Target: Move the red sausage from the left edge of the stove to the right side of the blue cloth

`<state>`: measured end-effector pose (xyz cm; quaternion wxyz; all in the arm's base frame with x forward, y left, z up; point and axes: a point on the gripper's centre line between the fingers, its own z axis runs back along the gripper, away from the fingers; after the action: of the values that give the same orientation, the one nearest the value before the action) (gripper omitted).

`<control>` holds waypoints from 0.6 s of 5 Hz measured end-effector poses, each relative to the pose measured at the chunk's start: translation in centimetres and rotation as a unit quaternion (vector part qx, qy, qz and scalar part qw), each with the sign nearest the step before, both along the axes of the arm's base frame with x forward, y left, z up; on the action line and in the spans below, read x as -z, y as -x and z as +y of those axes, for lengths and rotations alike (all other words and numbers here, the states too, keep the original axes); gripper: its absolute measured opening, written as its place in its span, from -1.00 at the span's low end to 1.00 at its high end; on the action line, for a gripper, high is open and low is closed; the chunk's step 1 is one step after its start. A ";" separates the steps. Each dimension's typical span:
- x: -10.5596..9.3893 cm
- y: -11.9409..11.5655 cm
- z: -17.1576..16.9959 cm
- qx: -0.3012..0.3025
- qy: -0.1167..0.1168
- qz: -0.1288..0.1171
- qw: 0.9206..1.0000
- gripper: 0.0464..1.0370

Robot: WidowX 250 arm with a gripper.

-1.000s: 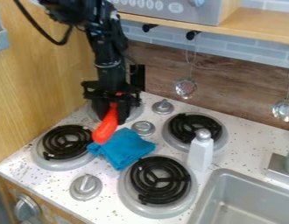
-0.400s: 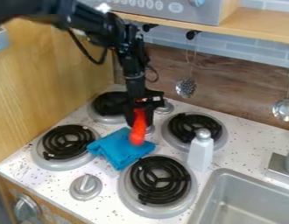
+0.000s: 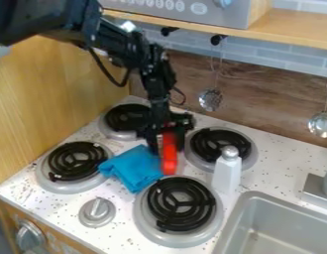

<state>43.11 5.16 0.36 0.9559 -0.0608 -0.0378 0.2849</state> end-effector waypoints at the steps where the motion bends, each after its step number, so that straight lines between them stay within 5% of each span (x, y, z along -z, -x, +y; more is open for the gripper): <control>1: -1.7 0.9 -0.4 -0.006 0.003 -0.044 0.999 0.95; 3: -8.3 6.2 1.1 -0.011 0.001 -0.149 0.989 0.93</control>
<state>36.89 6.21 8.69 0.9364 -0.1034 -0.1803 0.2829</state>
